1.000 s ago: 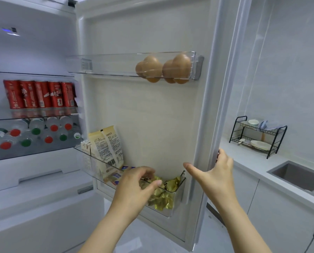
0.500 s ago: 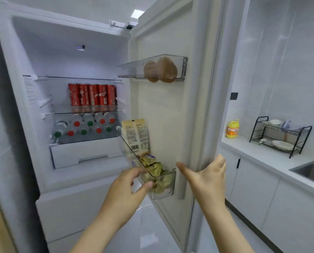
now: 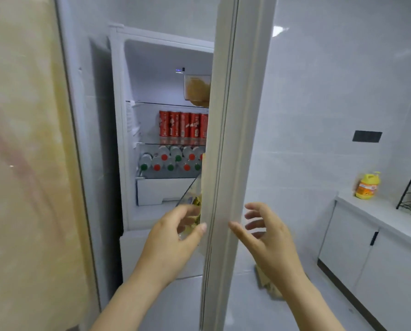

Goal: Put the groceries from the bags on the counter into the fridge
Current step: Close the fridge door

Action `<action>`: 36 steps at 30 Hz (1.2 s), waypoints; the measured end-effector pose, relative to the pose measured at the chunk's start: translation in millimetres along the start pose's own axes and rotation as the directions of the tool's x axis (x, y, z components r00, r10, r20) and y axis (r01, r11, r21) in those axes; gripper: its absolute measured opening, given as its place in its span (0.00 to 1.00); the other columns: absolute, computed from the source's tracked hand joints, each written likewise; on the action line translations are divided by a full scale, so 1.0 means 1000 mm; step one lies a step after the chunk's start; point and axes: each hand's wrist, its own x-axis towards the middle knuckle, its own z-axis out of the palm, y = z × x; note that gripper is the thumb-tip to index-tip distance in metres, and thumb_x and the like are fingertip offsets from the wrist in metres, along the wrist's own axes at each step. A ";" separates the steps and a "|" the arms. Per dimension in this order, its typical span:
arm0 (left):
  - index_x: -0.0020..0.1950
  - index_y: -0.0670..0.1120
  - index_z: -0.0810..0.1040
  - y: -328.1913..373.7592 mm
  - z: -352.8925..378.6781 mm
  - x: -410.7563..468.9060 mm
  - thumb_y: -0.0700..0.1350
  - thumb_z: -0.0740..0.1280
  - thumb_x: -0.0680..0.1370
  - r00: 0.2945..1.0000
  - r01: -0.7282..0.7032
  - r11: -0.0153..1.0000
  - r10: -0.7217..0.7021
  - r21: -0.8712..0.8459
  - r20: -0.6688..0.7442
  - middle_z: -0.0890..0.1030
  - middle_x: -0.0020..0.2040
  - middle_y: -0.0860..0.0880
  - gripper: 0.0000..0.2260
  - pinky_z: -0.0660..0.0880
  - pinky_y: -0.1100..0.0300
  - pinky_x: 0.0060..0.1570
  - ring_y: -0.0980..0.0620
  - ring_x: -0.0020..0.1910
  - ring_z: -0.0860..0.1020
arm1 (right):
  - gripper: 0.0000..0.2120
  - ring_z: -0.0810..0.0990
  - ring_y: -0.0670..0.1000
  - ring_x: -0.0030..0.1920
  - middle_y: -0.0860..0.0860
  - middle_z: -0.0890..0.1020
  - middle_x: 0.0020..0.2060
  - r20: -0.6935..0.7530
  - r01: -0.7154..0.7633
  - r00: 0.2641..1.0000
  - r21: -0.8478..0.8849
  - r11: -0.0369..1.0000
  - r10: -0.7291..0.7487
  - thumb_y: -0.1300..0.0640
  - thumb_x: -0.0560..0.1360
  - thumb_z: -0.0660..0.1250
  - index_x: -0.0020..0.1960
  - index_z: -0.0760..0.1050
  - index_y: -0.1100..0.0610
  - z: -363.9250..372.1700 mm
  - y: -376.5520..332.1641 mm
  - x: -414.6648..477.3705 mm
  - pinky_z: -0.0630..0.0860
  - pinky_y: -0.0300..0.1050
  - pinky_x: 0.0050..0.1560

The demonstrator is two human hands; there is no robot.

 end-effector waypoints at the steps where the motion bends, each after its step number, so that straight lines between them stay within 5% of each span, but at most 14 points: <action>1: 0.59 0.57 0.77 -0.003 -0.004 0.002 0.50 0.70 0.74 1.000 0.006 1.000 -0.006 0.007 -0.017 0.80 0.53 0.61 0.13 0.74 0.67 0.55 0.64 0.53 0.77 | 0.21 0.79 0.42 0.44 0.42 0.78 0.47 0.032 0.020 0.999 0.022 1.000 -0.021 0.38 0.68 0.71 0.57 0.73 0.45 0.006 -0.004 0.006 0.79 0.38 0.42; 10: 0.63 0.56 0.71 -0.031 -0.032 0.037 0.53 0.73 0.69 0.946 0.100 0.995 -0.094 0.004 -0.309 0.65 0.60 0.58 0.24 0.75 0.66 0.52 0.61 0.55 0.75 | 0.15 0.79 0.41 0.49 0.40 0.78 0.50 0.147 0.146 0.976 0.089 0.985 -0.158 0.47 0.73 0.71 0.57 0.74 0.45 0.069 0.003 0.076 0.78 0.38 0.47; 13: 0.63 0.53 0.70 -0.047 -0.034 0.052 0.50 0.74 0.71 0.912 0.127 0.992 -0.108 0.022 -0.395 0.65 0.61 0.57 0.23 0.75 0.64 0.52 0.59 0.57 0.74 | 0.24 0.72 0.40 0.61 0.39 0.70 0.63 0.196 0.240 0.951 0.024 0.970 -0.240 0.45 0.73 0.70 0.67 0.68 0.44 0.091 0.011 0.102 0.75 0.40 0.59; 16: 0.64 0.51 0.70 -0.063 -0.038 0.067 0.49 0.74 0.72 0.869 0.180 0.983 -0.142 0.037 -0.474 0.69 0.57 0.59 0.23 0.74 0.64 0.52 0.58 0.55 0.75 | 0.39 0.54 0.44 0.75 0.42 0.51 0.76 0.276 0.321 0.913 -0.030 0.947 -0.300 0.42 0.71 0.71 0.75 0.54 0.40 0.112 0.016 0.128 0.63 0.38 0.67; 23: 0.48 0.54 0.72 -0.114 -0.060 0.104 0.51 0.73 0.72 0.812 0.268 0.958 -0.167 0.103 -0.559 0.79 0.49 0.53 0.12 0.72 0.69 0.37 0.57 0.43 0.79 | 0.62 0.26 0.53 0.74 0.45 0.25 0.73 0.322 0.444 0.870 -0.178 0.878 -0.375 0.38 0.63 0.76 0.74 0.28 0.37 0.170 0.023 0.184 0.48 0.62 0.76; 27: 0.41 0.53 0.71 -0.135 -0.076 0.132 0.49 0.73 0.73 0.806 0.277 0.951 -0.151 0.140 -0.572 0.79 0.41 0.51 0.11 0.68 0.71 0.32 0.54 0.38 0.77 | 0.67 0.25 0.57 0.74 0.50 0.26 0.74 0.295 0.426 0.890 -0.260 0.867 -0.348 0.37 0.60 0.78 0.73 0.25 0.40 0.206 0.029 0.202 0.45 0.67 0.73; 31: 0.43 0.53 0.72 -0.168 -0.102 0.166 0.49 0.73 0.73 0.836 0.277 0.953 -0.174 0.125 -0.520 0.80 0.43 0.52 0.09 0.72 0.63 0.36 0.53 0.41 0.79 | 0.68 0.28 0.59 0.74 0.53 0.28 0.75 0.269 0.398 0.909 -0.329 0.856 -0.319 0.38 0.59 0.79 0.75 0.27 0.42 0.241 0.030 0.218 0.47 0.72 0.70; 36: 0.45 0.53 0.74 -0.199 -0.121 0.211 0.47 0.73 0.73 0.863 0.252 0.965 -0.191 0.072 -0.467 0.81 0.44 0.53 0.08 0.69 0.69 0.36 0.56 0.42 0.79 | 0.67 0.34 0.63 0.76 0.56 0.33 0.76 0.215 0.356 0.932 -0.399 0.845 -0.291 0.38 0.57 0.79 0.78 0.34 0.48 0.280 0.029 0.238 0.52 0.77 0.66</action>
